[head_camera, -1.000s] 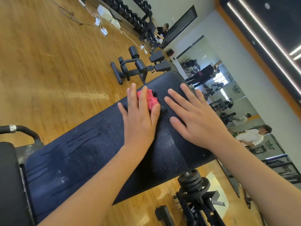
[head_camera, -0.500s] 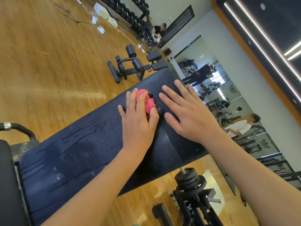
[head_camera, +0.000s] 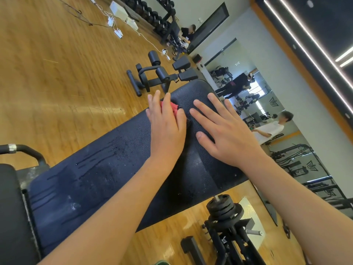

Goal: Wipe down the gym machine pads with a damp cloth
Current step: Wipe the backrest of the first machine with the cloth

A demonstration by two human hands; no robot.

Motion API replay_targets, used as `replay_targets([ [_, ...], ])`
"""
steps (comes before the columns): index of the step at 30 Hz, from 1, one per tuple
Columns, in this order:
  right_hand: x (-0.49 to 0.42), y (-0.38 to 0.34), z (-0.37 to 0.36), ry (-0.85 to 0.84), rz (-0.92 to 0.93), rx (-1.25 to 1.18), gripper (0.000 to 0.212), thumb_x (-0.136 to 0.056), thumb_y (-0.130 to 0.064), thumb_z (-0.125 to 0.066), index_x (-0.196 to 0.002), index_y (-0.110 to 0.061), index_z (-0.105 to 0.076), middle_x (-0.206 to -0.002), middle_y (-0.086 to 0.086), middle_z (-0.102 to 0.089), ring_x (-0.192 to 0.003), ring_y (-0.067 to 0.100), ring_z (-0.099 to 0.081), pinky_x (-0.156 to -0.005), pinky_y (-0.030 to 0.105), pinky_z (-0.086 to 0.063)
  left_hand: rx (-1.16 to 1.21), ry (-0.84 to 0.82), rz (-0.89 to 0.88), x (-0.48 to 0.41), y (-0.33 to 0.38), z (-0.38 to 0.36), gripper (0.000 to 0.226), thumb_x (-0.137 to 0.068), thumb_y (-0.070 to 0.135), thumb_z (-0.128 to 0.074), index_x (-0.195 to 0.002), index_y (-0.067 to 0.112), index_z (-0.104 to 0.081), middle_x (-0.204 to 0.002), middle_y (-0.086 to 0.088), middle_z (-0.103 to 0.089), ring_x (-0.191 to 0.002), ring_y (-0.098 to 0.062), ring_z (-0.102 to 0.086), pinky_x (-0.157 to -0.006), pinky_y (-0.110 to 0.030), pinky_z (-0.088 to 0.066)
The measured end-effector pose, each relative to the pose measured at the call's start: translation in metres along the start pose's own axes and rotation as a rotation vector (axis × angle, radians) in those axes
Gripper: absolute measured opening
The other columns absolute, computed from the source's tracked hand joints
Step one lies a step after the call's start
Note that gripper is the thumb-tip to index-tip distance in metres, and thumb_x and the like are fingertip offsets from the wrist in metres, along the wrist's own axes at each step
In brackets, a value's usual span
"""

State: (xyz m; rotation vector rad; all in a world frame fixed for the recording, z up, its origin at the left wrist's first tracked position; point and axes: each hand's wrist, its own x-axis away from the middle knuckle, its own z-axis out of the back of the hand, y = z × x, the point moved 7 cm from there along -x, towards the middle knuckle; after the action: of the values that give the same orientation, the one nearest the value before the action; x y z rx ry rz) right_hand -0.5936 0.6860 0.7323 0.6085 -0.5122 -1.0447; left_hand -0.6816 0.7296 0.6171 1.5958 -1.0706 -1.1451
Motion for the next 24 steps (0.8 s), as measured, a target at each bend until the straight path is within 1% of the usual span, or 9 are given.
replay_targets([
  [6, 0.0, -0.001, 0.001, 0.021, -0.002, -0.005, 0.06, -0.103, -0.043, -0.038, -0.158, -0.018, -0.039, -0.167, 0.002, -0.029, -0.158, 0.03, -0.012, -0.127, 0.054, -0.013, -0.071, -0.014, -0.009, 0.017, -0.003, -0.003, 0.057, -0.106, 0.023, -0.033, -0.16, 0.007, -0.024, -0.171, -0.011, -0.011, -0.158, -0.023, 0.001, -0.125, -0.036, 0.01],
  [11, -0.001, 0.0, -0.001, -0.016, -0.009, 0.01, 0.061, -0.104, -0.045, -0.036, -0.16, -0.02, -0.035, -0.169, 0.0, -0.025, -0.159, 0.028, -0.007, -0.127, 0.049, -0.003, -0.022, -0.048, -0.025, 0.05, 0.001, -0.009, 0.065, -0.101, 0.024, -0.032, -0.161, 0.006, -0.016, -0.172, -0.009, -0.006, -0.159, -0.022, 0.002, -0.125, -0.035, 0.009],
  [14, -0.001, 0.0, 0.0, -0.016, -0.012, 0.005, 0.061, -0.104, -0.044, -0.037, -0.16, -0.02, -0.035, -0.169, 0.0, -0.024, -0.159, 0.028, -0.007, -0.127, 0.048, -0.003, 0.003, -0.077, -0.045, 0.068, 0.002, -0.012, 0.069, -0.098, 0.027, -0.026, -0.162, 0.005, -0.013, -0.171, -0.01, -0.003, -0.158, -0.021, 0.005, -0.125, -0.035, 0.008],
  [17, -0.001, 0.0, 0.001, -0.011, -0.012, -0.001, 0.06, -0.104, -0.043, -0.038, -0.159, -0.019, -0.036, -0.168, 0.001, -0.026, -0.159, 0.028, -0.009, -0.128, 0.051, -0.007, 0.012, -0.054, -0.02, 0.065, 0.0, -0.011, 0.065, -0.101, 0.022, -0.028, -0.161, 0.001, -0.014, -0.171, -0.014, -0.002, -0.158, -0.023, 0.006, -0.125, -0.034, 0.008],
  [21, -0.001, 0.0, 0.0, -0.025, -0.011, 0.007, 0.061, -0.104, -0.044, -0.036, -0.159, -0.019, -0.035, -0.169, 0.0, -0.025, -0.159, 0.028, -0.008, -0.128, 0.051, -0.007, 0.0, -0.002, 0.003, 0.046, 0.003, -0.009, 0.056, -0.108, 0.012, -0.034, -0.159, -0.002, -0.018, -0.17, -0.018, -0.002, -0.158, -0.03, 0.004, -0.125, -0.04, 0.005],
  [24, -0.001, 0.0, 0.0, -0.018, -0.009, 0.003, 0.061, -0.104, -0.043, -0.035, -0.159, -0.02, -0.035, -0.169, 0.0, -0.025, -0.159, 0.028, -0.008, -0.128, 0.052, -0.008, -0.019, 0.02, 0.01, 0.036, 0.0, -0.008, 0.053, -0.11, 0.014, -0.033, -0.16, 0.002, -0.02, -0.171, -0.015, -0.004, -0.158, -0.028, 0.005, -0.125, -0.04, 0.005],
])
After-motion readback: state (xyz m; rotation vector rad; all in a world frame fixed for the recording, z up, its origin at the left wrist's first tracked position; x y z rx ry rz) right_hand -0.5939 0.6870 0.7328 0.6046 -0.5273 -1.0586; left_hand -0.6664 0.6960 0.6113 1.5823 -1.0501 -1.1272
